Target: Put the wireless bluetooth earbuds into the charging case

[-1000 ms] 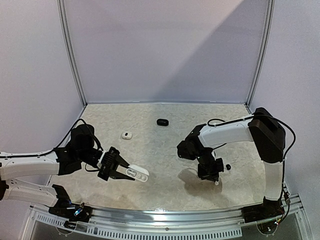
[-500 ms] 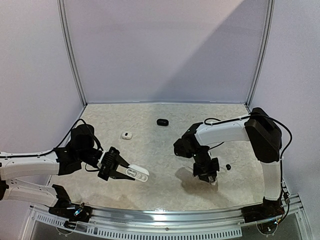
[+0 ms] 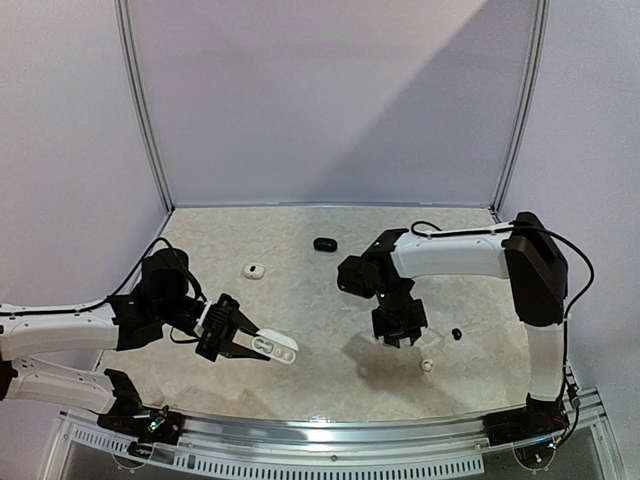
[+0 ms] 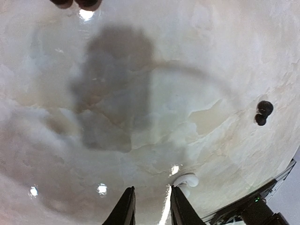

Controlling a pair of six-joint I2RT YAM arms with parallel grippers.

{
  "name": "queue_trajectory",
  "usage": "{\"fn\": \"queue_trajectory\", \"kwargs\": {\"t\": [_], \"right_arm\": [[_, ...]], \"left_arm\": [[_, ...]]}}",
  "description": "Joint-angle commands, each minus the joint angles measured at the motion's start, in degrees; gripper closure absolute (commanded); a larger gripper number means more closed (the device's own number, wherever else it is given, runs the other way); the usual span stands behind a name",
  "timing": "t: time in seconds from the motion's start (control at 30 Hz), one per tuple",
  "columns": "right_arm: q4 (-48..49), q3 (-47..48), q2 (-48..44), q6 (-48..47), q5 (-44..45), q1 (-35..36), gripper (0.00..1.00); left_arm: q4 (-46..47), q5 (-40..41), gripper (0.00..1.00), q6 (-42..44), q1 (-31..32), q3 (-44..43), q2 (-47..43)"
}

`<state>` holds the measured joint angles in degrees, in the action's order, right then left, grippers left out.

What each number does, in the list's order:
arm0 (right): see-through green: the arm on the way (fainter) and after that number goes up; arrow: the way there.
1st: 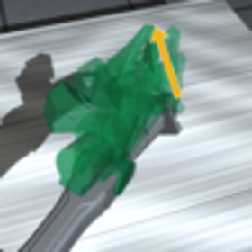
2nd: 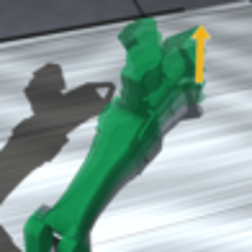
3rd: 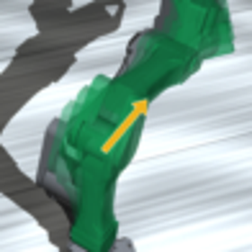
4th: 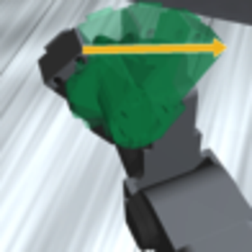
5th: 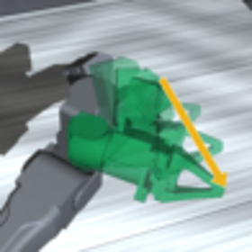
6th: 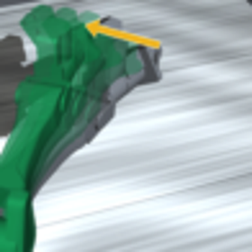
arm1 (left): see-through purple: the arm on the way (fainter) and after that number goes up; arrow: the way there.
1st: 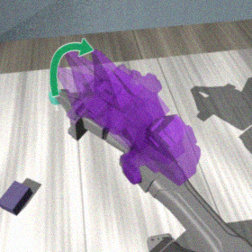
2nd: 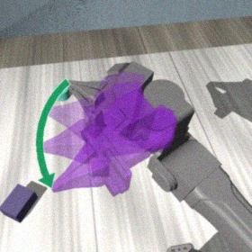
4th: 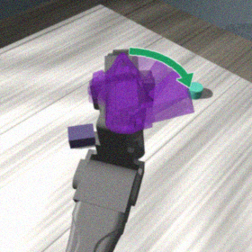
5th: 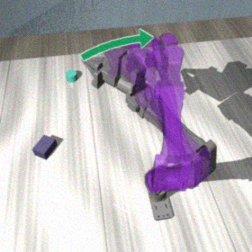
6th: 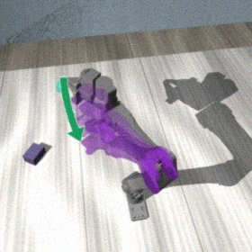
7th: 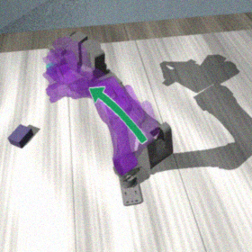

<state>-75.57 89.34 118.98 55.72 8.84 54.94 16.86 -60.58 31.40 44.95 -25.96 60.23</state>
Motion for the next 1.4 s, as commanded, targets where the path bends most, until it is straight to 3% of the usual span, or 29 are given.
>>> {"fn": "queue_trajectory", "kwargs": {"t": [0.0, 0.13, 0.37, 0.6, 1.37], "right_arm": [[5.3, -7.7, -7.9, -15.0, 2.8, -2.1, 0.76], [17.0, -19.7, -9.9, -21.5, -1.1, -6.5, 0.83], [21.1, -21.6, -7.7, -21.0, 0.9, -7.1, 0.9], [21.2, -26.2, -10.3, -16.7, -0.9, -6.6, 0.92], [15.8, -28.3, -12.8, -12.2, -5.8, -1.7, 0.95]], "left_arm": [[-0.2, 0.4, 1.0, -0.5, 0.9, 0.1, 0.2], [-0.2, 0.8, 1.0, -0.6, 0.9, 0.1, -0.1], [-2.7, 1.1, 1.0, -0.4, 0.9, -0.3, -1.3], [-2.5, 1.7, 1.0, -0.2, 0.8, 0.1, -1.3], [-3.1, 1.7, 1.0, 0.5, 0.8, 0.0, -1.3]]}}
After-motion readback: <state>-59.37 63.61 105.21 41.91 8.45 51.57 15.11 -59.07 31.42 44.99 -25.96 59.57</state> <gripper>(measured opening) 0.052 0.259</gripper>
